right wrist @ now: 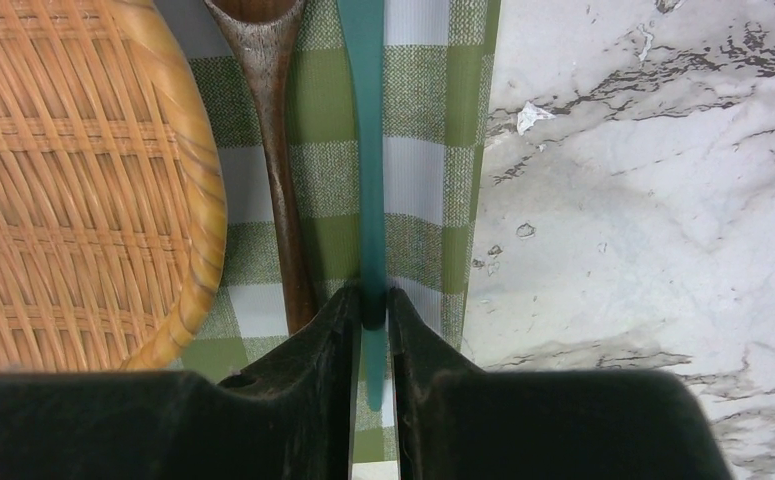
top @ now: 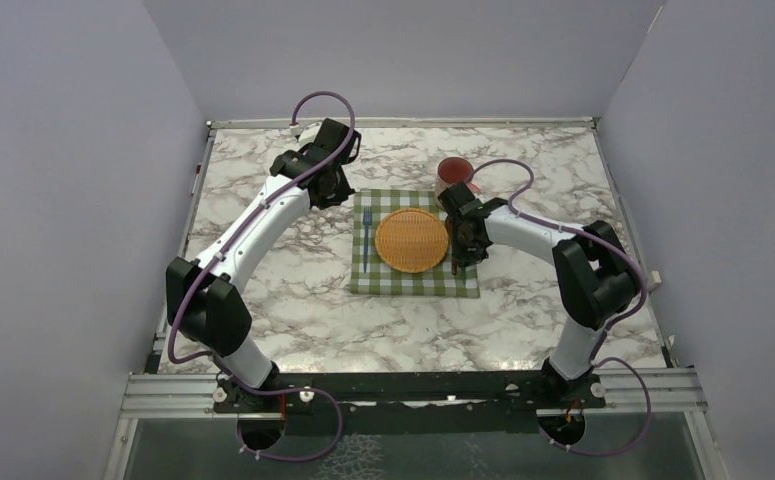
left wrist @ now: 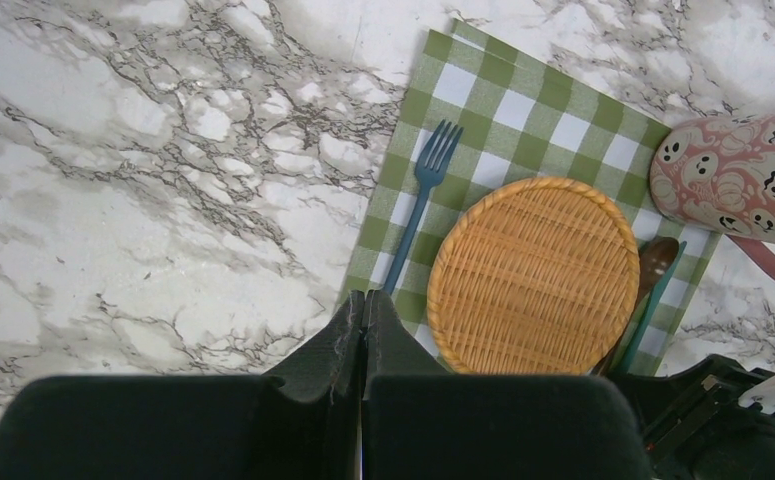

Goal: Set the dinner table for one person
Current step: Adjust the knife on the napkin.

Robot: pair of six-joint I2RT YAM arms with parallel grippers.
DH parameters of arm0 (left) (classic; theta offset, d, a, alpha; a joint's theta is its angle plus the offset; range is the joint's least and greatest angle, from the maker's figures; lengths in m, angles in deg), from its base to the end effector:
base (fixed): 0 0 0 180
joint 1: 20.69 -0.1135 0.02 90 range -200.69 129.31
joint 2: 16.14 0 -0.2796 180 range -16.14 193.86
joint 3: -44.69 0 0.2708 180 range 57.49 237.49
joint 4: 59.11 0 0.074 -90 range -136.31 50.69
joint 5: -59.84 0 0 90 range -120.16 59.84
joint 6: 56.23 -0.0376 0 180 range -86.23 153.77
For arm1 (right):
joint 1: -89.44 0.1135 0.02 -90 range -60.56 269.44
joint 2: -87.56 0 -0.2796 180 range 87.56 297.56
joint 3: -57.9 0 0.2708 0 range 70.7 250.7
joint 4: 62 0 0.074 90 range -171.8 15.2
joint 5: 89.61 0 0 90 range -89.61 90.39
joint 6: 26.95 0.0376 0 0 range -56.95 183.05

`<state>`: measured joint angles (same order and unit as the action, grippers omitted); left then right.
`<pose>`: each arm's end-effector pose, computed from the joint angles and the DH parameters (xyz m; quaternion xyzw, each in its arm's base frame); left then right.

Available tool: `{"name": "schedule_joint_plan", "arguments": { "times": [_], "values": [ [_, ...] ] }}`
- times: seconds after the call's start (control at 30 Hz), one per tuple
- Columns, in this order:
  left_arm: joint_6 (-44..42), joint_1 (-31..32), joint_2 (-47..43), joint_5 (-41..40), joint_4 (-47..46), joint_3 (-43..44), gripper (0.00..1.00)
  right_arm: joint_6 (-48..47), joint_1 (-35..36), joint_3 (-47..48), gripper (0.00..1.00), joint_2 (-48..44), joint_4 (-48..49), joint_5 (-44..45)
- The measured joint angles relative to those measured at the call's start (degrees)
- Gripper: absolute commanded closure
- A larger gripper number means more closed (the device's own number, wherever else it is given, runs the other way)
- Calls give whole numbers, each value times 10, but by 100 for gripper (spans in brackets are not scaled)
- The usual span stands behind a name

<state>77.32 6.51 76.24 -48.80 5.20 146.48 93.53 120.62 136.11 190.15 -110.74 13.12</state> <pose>0.3273 -0.1547 0.3474 -0.1821 0.9244 -0.0464 0.3320 0.3121 0.1792 0.1687 0.0103 0.9832 -0.0194 0.1815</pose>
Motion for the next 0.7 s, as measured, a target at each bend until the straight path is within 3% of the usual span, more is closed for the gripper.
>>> {"name": "schedule_joint_plan", "arguments": {
  "times": [0.7],
  "values": [
    [1, -2, 0, 8, 0, 0, 100, 9, 0, 17, 74, -49, -37, 29]
  ]
}}
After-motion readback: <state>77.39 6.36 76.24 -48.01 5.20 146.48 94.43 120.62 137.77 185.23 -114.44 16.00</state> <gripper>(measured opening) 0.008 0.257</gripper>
